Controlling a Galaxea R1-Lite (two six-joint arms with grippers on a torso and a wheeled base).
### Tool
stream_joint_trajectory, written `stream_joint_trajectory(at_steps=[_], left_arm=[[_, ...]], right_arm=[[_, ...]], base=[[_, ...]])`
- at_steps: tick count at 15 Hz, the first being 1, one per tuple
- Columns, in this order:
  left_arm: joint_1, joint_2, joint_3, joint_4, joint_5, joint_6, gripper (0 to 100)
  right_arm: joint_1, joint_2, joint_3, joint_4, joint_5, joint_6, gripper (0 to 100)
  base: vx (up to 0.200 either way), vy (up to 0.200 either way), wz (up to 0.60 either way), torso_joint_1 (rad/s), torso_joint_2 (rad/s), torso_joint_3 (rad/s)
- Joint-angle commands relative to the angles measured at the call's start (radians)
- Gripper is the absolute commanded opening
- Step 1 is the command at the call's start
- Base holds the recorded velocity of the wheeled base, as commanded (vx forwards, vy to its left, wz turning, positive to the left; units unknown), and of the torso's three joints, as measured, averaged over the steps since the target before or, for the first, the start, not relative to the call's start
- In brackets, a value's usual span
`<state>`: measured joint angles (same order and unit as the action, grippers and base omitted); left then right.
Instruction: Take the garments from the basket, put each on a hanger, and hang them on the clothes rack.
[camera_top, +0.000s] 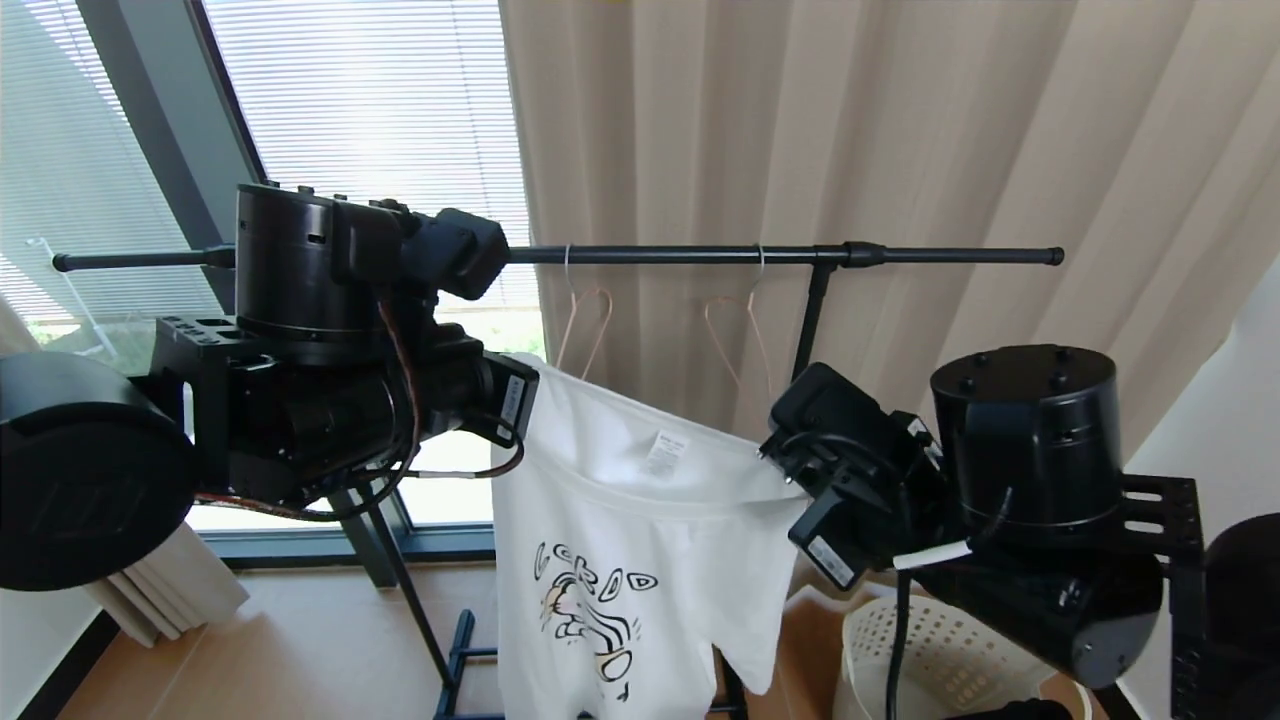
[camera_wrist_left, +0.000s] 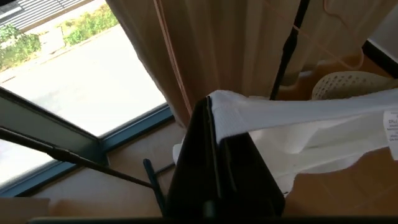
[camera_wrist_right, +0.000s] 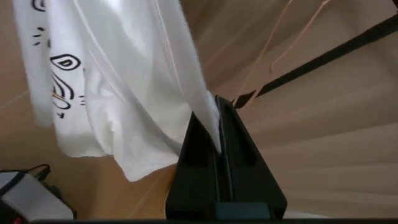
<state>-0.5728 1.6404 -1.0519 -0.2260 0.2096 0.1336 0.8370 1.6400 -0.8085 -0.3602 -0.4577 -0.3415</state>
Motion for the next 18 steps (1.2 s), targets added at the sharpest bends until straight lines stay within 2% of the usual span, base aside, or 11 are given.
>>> stream_joint_trajectory(at_steps=[1,4,6,7,9,10,12,15,18], left_arm=[[-0.006,0.045,-0.063,0.016,-0.042,0.001,0],[-0.015,0.079,-0.126,0.036,-0.076,0.0,0],[-0.027,0.127,-0.206,0.036,-0.154,0.0,0],[-0.03,0.147,-0.243,0.036,-0.183,0.0,0],[-0.044,0.165,-0.286,0.036,-0.226,0.0,0],[-0.048,0.171,-0.3,0.036,-0.257,0.0,0],[-0.058,0.173,-0.3,0.036,-0.271,0.001,0],[-0.045,0.168,-0.296,0.037,-0.268,-0.003,0],[-0.009,0.136,-0.292,0.099,-0.251,-0.003,0]], right_arm=[[0.128,-0.098,-0.023,0.092,0.022,0.061,0],[0.229,-0.089,-0.041,0.136,0.042,0.131,0],[0.347,-0.028,-0.081,0.136,0.042,0.256,0],[0.376,0.015,-0.115,0.135,0.04,0.32,0],[0.401,0.084,-0.184,0.135,0.04,0.421,0],[0.419,0.139,-0.236,0.132,0.033,0.499,0],[0.427,0.187,-0.328,0.133,-0.007,0.611,0],[0.392,0.146,-0.319,0.147,-0.012,0.599,0],[0.298,0.026,-0.25,0.302,-0.009,0.458,0]], base=[[0.0,0.0,0.0,0.0,0.0,0.0],[0.0,0.0,0.0,0.0,0.0,0.0],[0.0,0.0,0.0,0.0,0.0,0.0],[0.0,0.0,0.0,0.0,0.0,0.0],[0.0,0.0,0.0,0.0,0.0,0.0],[0.0,0.0,0.0,0.0,0.0,0.0],[0.0,0.0,0.0,0.0,0.0,0.0],[0.0,0.0,0.0,0.0,0.0,0.0],[0.0,0.0,0.0,0.0,0.0,0.0]])
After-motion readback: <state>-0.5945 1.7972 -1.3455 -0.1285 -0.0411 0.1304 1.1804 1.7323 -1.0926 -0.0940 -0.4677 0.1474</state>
